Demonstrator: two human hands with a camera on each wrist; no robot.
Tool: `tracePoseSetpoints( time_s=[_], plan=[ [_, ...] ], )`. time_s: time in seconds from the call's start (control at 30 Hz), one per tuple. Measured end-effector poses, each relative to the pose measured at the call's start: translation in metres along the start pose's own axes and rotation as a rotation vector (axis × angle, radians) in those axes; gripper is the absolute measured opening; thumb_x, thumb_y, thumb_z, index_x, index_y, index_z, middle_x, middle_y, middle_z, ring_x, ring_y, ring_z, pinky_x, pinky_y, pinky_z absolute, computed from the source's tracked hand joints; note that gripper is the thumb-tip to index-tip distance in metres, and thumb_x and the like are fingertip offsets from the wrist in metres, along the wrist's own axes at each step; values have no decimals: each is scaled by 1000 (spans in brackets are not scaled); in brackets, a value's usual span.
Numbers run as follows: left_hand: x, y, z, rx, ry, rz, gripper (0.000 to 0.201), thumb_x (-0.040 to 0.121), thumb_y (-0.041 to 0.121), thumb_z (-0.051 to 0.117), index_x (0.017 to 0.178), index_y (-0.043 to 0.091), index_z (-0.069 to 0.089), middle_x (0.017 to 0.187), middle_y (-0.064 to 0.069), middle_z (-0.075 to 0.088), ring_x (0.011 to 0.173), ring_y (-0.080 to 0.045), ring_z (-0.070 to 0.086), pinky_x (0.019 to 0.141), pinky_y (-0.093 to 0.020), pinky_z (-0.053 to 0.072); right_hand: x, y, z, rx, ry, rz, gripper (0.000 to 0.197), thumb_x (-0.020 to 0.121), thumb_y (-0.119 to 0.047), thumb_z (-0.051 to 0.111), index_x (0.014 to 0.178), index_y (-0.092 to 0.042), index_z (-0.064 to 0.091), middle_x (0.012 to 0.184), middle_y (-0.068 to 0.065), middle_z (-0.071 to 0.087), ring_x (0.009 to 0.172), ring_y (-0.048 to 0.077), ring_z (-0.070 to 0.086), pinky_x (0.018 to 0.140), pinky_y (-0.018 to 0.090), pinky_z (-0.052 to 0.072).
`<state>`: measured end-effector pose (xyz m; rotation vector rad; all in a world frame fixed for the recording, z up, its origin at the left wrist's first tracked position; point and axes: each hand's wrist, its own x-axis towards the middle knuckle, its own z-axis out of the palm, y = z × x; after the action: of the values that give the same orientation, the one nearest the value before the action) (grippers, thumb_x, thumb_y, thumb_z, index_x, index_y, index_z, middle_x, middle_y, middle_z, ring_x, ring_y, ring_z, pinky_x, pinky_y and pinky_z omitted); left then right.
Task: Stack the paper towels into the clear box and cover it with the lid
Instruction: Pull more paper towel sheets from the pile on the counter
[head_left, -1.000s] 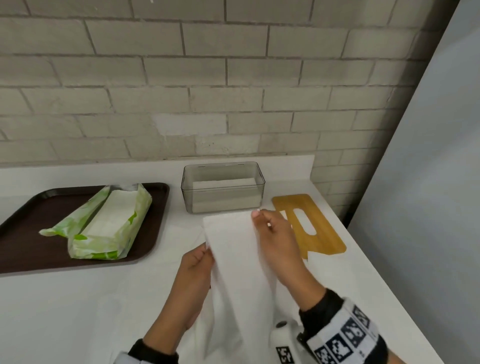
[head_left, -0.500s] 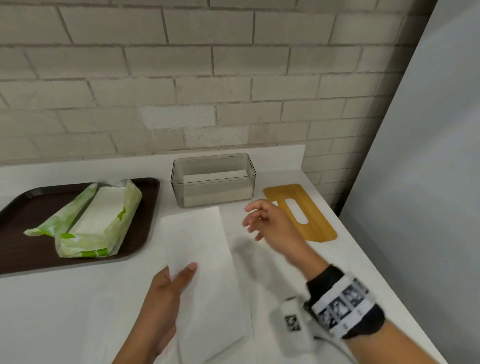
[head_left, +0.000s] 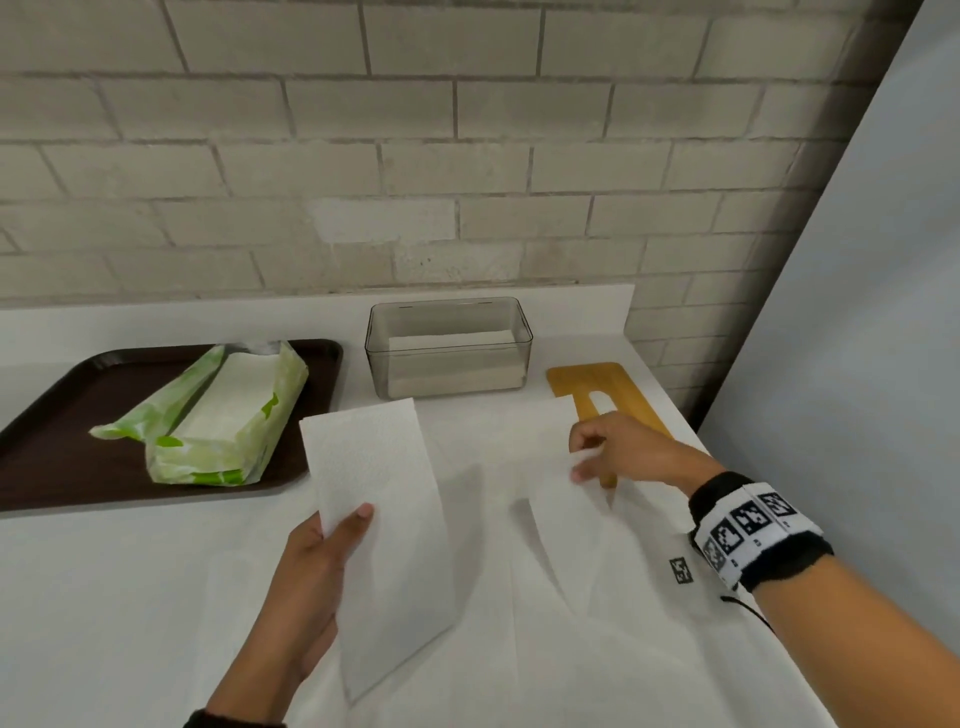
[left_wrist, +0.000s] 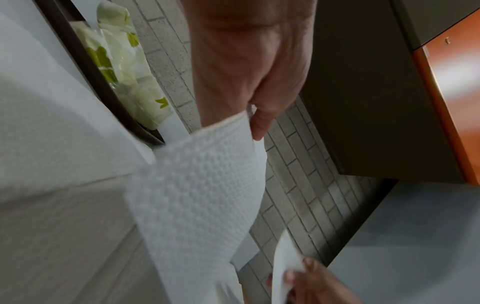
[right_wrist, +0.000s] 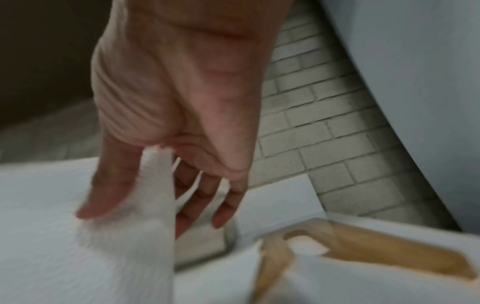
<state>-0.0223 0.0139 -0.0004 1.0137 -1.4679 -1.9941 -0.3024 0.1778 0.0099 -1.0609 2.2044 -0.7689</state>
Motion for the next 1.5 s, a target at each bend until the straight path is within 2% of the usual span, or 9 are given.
tracePoseSetpoints(
  time_s=[0.2, 0.37, 0.63, 0.83, 0.93, 1.1, 1.23, 1.37, 1.5],
  plan=[
    [-7, 12, 17, -55, -67, 37, 20, 95, 17, 49, 105, 11, 65, 97, -8, 75, 89, -25, 71, 81, -40, 52, -30, -63, 13, 984, 38, -385, 19, 58, -25, 81, 73, -16, 74, 74, 0, 72, 67, 11, 68, 63, 21, 54],
    [-10, 21, 33, -55, -164, 38, 24, 95, 19, 48, 107, 10, 67, 99, -11, 74, 90, -27, 70, 85, -42, 51, -14, -113, 65, 705, 516, -423, 16, 92, -24, 54, 87, -11, 62, 78, -1, 64, 74, 10, 58, 69, 26, 49],
    [-15, 18, 37, -118, -244, 24, 49, 77, 57, 37, 106, 25, 61, 100, 3, 75, 97, -15, 69, 87, -35, 50, 1, -120, 105, 293, 909, -309, 35, 96, -39, 41, 102, -10, 59, 50, -10, 38, 47, 9, 35, 49, 29, 34],
    [-18, 18, 45, -20, -196, 5, 27, 92, 28, 51, 108, 12, 65, 101, -7, 74, 96, -28, 69, 93, -47, 50, -14, -80, 61, 400, 773, -302, 10, 94, -32, 49, 91, -26, 56, 67, -5, 55, 59, 10, 50, 57, 24, 42],
    [-15, 16, 44, -53, -175, -24, 28, 93, 26, 50, 110, 10, 65, 103, -10, 73, 98, -31, 68, 93, -47, 49, -17, -7, 6, 57, 639, 170, 17, 90, -14, 54, 107, -16, 58, 93, 1, 58, 83, 19, 53, 73, 28, 43],
    [-11, 9, 45, -91, -166, -60, 28, 94, 26, 52, 111, 8, 65, 103, -11, 73, 98, -32, 68, 89, -45, 50, -43, 77, -26, -305, 192, 626, 74, 78, -36, 73, 136, -11, 36, 138, 10, 42, 128, 28, 40, 104, 35, 36],
    [-9, 7, 49, -109, -161, -64, 25, 94, 24, 52, 109, 8, 66, 100, -10, 74, 95, -30, 69, 83, -41, 51, -45, 96, -21, -270, 121, 607, 49, 74, -30, 77, 113, -14, 51, 121, 5, 51, 113, 23, 48, 95, 30, 39],
    [-7, 8, 49, -120, -142, -72, 24, 94, 28, 53, 108, 12, 65, 99, -8, 74, 96, -30, 68, 87, -43, 51, -53, 93, -29, 133, 336, 427, 15, 74, 2, 71, 80, -4, 59, 90, 12, 60, 79, 23, 57, 66, 27, 45],
    [-5, 8, 48, -131, -122, -79, 27, 93, 31, 53, 109, 13, 64, 103, -9, 73, 99, -32, 66, 93, -46, 49, -68, 64, -39, 533, 607, 105, 11, 76, 3, 70, 85, -2, 66, 72, 0, 73, 65, 12, 67, 56, 18, 50]
  ],
)
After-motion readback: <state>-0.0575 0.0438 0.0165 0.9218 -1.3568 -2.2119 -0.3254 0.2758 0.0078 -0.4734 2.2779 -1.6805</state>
